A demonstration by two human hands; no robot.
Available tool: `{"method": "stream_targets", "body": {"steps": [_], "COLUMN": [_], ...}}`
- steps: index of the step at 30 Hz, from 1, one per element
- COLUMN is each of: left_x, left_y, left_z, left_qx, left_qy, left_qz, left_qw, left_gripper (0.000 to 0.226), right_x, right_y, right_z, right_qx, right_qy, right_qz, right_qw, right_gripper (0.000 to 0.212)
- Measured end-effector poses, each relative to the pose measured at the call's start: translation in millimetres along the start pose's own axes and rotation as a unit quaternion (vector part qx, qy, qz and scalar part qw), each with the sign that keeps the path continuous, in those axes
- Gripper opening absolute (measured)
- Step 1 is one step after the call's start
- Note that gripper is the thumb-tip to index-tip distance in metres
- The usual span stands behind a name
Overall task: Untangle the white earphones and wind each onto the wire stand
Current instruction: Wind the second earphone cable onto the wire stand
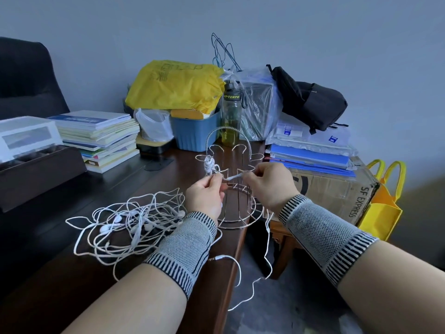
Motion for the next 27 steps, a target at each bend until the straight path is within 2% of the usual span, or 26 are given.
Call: {"method": "stream_targets", "body": {"steps": [4,10,16,22,27], "left_x": [17.8,46.9,46.8,42.5,43.8], "left_y": [0.9,0.9,-6.6,-7.6,-9.6], "left_z": [2.6,4.4,1.7,-0.5,-4.8], "left_qx": [0.018,0.029,0.031,0.055,0.05], "left_qy": [-0.002,-0.023,-0.042,-0.052,-0.05], "left_qz": [0.008,0.0,-0.009,-0.001,-0.003], "left_qw": [1.0,0.999,0.999,0.997,0.997], "left_gripper": [0.012,0.016,0.012,0.009,0.013], "right_x": [13.2,8.0,2.0,-18.8,-22.7], "right_y": [-6.1,-11.5,-26.8,-46.4,-74.8], "right_z": [6.5,7.8,9.6,15.0,2.3], "right_qx": [-0.016,0.023,0.174,0.179,0.324], "right_qy": [-0.03,-0.005,-0.021,-0.122,-0.163], "right_qz": [-0.038,-0.062,0.025,-0.003,0.068], "right_qw": [0.999,0.998,0.984,0.976,0.93], "right_gripper": [0.033,0.034,0.024,0.03,0.032]}}
Point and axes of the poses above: each hand's wrist, its own x-axis away from the middle knuckle, its own z-axis out of the back of the hand, y = z × x, the point moved 3 cm from there along -x, towards the middle knuckle, and after that the axes turned 2 degrees about y, right-handed, at the moved point
